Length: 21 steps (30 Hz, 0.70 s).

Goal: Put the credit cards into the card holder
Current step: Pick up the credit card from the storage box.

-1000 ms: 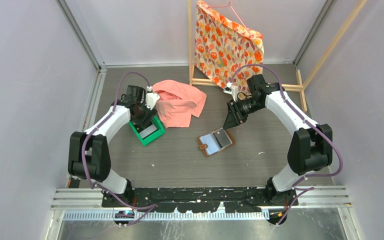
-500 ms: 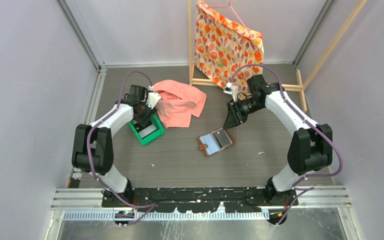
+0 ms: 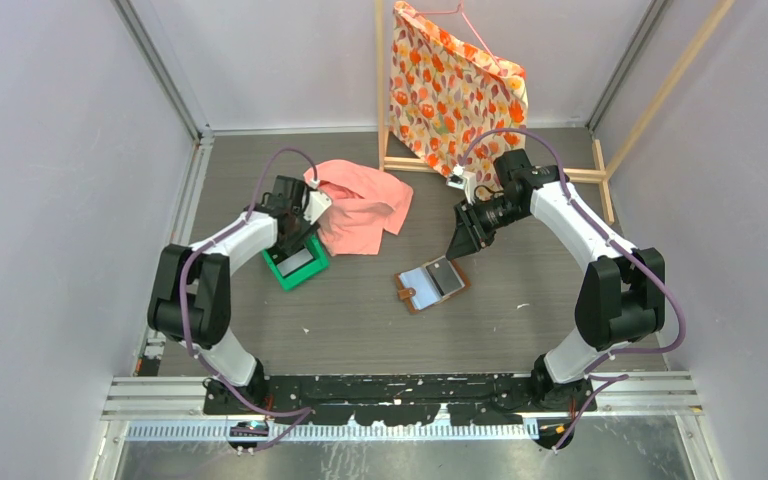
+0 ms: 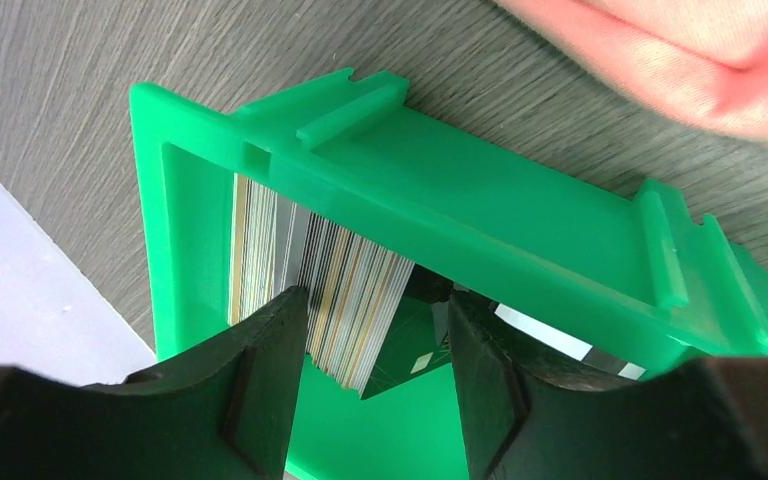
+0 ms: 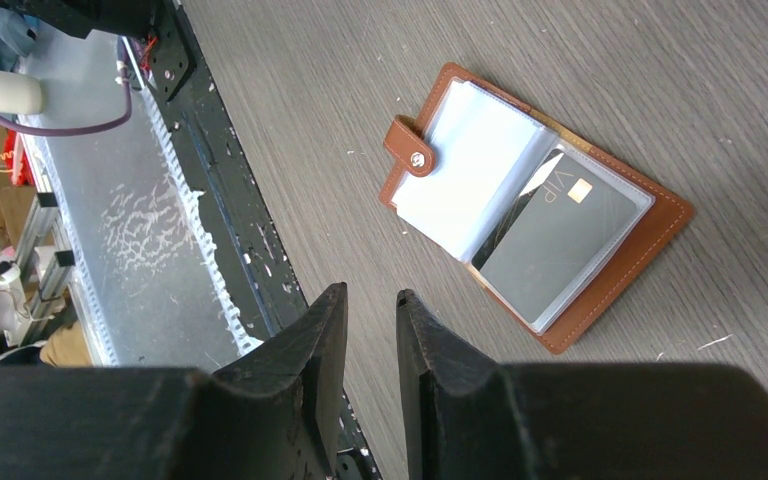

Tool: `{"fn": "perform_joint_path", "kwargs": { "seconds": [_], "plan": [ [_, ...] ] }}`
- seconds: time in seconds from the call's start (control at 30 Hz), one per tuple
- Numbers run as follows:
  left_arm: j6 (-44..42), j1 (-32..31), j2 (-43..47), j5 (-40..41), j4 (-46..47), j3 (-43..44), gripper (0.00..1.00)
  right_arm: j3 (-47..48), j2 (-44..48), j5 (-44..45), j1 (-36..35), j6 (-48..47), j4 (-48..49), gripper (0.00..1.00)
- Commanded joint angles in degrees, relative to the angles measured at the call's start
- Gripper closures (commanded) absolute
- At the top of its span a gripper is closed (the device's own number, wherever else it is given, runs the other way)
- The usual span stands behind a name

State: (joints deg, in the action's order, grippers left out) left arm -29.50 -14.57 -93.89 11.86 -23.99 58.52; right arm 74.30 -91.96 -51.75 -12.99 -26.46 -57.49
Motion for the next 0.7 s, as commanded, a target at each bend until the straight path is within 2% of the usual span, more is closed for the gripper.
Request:
{"fn": "perform_joint_path", "kwargs": {
  "seconds": [0.0,0.67],
  "plan": [
    [-0.86,-0.45,-1.43,1.25,1.52,-0.78,0.46,0.70,1.61,-1.43,0.17,-0.88,-0.34,0.70],
    [-1.60,-0.44,2.26,3.24,1.87,-0.71,0.90,0.65,1.83,-1.60,0.21,-1.05,-0.45,0.70]
  ]
}}
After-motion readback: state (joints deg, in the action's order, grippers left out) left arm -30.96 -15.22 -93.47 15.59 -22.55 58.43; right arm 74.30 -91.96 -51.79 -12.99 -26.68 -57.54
